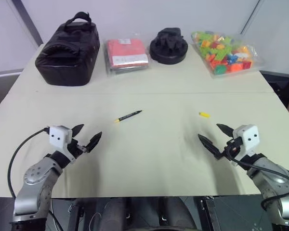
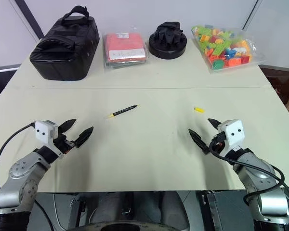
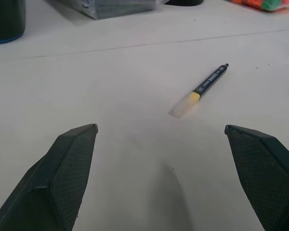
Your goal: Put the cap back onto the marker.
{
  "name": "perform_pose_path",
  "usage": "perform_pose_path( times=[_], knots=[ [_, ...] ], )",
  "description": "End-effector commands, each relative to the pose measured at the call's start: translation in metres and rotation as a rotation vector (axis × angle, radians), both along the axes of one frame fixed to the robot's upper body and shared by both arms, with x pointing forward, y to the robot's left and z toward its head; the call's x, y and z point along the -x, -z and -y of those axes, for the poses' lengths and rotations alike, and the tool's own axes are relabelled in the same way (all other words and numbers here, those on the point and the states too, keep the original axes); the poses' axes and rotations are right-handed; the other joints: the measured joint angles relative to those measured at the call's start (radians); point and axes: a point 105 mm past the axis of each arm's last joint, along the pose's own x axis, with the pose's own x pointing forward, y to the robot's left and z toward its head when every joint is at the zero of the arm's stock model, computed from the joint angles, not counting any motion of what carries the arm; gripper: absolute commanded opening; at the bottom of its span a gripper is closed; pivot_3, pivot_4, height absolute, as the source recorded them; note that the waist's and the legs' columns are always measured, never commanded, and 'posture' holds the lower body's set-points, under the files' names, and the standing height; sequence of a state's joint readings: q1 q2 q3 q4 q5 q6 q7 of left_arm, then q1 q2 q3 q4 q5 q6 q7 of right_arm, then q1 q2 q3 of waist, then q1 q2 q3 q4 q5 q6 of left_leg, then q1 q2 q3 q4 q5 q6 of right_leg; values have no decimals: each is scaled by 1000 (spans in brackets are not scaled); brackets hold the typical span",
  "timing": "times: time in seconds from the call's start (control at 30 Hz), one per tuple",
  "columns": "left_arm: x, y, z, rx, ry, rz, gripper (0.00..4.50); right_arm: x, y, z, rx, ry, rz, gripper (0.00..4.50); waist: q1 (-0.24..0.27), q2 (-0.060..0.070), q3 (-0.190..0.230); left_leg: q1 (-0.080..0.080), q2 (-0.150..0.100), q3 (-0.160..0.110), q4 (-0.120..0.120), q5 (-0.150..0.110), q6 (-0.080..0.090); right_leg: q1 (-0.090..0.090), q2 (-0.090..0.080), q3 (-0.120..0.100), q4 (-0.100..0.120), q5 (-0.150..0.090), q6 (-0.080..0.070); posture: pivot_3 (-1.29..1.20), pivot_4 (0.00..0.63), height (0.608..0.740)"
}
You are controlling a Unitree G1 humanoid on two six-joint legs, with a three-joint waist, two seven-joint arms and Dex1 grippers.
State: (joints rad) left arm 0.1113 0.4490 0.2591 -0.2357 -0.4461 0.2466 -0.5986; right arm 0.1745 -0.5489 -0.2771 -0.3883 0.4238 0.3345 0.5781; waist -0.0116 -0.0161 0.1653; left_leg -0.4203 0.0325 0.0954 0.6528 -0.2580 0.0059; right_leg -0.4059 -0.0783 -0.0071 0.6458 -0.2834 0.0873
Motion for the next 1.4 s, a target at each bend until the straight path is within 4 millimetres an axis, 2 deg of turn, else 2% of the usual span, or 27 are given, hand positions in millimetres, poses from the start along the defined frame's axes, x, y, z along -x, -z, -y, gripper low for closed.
perform_pose_path(
  times=[0.03, 0.2, 0.4, 0.57, 0.73, 0.93, 1.03, 1.23, 1.4],
  knots=[
    [-2, -10, -6, -19, -9, 48, 4433, -1, -7, -2, 5, -10, 39, 4500, 0, 0, 0, 0, 0, 0, 0, 0, 0, 0, 0, 0, 0, 0, 0, 0, 150, 740],
    [-5, -13, -10, -47, 12, 55, 4433, -2, -8, -2, 19, -19, 38, 4500, 0, 0, 0, 0, 0, 0, 0, 0, 0, 0, 1, 0, 0, 0, 0, 0, 150, 740],
    [-25, -36, -10, -139, 179, 77, 4433, -11, -34, -5, 43, -99, 39, 4500, 1, 0, 0, 0, 0, 0, 2, 1, 1, 1, 1, -1, 2, 0, 0, 0, 150, 740],
    [-49, -48, 6, -225, 464, 33, 4433, -20, -62, -16, 77, -191, 66, 4500, 3, 0, 0, 0, 0, 0, 2, 1, 2, 1, 3, -3, 2, 0, 0, 0, 150, 740],
    [-79, -49, 27, -284, 602, 41, 4433, -21, -72, -27, 78, -222, 89, 4500, 4, -1, 0, -2, 0, 0, 3, 1, 2, -1, 6, -3, 1, 2, 5, 0, 150, 740],
    [-107, -45, 53, -282, 667, 50, 4433, -13, -71, -41, 34, -238, 80, 4500, 4, -1, 1, -7, 0, -1, 10, 0, 4, -1, 9, -4, 2, 3, 7, 0, 150, 740],
    [-117, -42, 68, -262, 677, 56, 4433, -8, -62, -42, 5, -215, 57, 4500, 3, -2, 1, -7, 1, -1, 11, 0, 4, -1, 9, -3, 2, 3, 8, 0, 150, 740],
    [-128, -35, 97, -279, 689, 58, 4433, -1, -54, -40, -16, -178, 41, 4500, 4, -3, 1, -7, 1, -1, 11, -1, 5, -1, 9, -3, 2, 4, 9, 0, 150, 740],
    [-129, -31, 113, -303, 718, 61, 4433, 0, -52, -39, -22, -168, 38, 4500, 2, -3, 2, -7, 1, -2, 11, -1, 5, -1, 9, -3, 2, 4, 9, 0, 150, 740]
  ],
)
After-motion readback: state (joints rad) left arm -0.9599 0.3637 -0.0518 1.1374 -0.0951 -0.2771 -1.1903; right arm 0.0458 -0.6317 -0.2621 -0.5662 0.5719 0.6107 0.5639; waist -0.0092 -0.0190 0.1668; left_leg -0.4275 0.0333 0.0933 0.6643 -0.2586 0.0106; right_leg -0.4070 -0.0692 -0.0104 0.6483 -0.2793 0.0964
